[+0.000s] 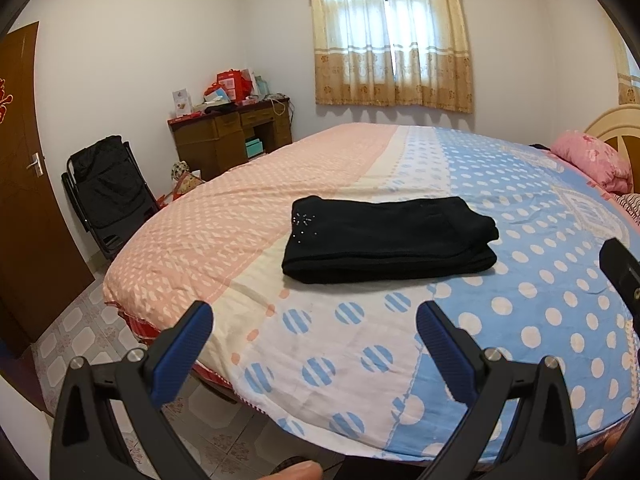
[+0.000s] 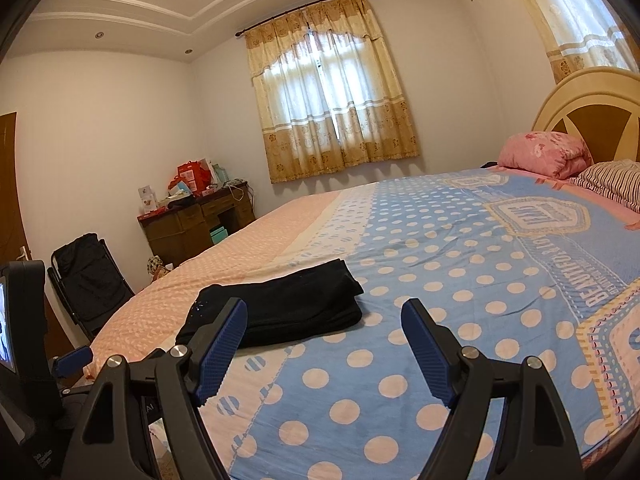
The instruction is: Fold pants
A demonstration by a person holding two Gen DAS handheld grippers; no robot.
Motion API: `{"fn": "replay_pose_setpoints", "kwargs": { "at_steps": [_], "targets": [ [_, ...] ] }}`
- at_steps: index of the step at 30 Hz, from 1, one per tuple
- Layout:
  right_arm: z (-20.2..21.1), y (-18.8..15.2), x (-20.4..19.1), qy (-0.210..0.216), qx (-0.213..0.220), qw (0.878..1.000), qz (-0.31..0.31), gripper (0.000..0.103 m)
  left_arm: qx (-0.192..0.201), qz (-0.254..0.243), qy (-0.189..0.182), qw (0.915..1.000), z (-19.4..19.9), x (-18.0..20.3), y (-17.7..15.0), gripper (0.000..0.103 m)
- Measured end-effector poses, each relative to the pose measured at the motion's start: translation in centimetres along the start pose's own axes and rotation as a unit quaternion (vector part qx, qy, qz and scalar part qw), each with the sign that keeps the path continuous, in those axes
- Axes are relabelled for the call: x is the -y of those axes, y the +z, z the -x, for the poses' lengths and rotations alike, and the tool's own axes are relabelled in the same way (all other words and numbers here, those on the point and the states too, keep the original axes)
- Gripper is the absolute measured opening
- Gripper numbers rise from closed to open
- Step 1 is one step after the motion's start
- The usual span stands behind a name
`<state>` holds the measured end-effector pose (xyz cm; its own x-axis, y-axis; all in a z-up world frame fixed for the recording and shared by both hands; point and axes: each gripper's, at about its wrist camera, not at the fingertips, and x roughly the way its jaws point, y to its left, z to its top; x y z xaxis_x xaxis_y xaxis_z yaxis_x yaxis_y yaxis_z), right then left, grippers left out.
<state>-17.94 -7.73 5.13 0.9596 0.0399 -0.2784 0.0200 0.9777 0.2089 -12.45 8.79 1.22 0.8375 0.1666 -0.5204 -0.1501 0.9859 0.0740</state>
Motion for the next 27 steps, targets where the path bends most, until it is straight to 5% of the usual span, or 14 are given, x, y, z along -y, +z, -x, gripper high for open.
{"fn": "replay_pose_setpoints", "kwargs": {
  "at_steps": [16, 27],
  "targets": [
    [0.34, 0.02, 0.17, -0.002, 0.006, 1.000, 0.001, 0.081, 0.010, 0.002, 0.014, 0.9998, 0.43, -0.15, 0.35, 0.103],
    [0.42, 0.10, 0.24, -0.005, 0.006, 1.000, 0.001, 0.081, 0.012, 0.010, -0.013, 0.9998, 0.77, -0.16, 0.53, 0.103]
  ]
}}
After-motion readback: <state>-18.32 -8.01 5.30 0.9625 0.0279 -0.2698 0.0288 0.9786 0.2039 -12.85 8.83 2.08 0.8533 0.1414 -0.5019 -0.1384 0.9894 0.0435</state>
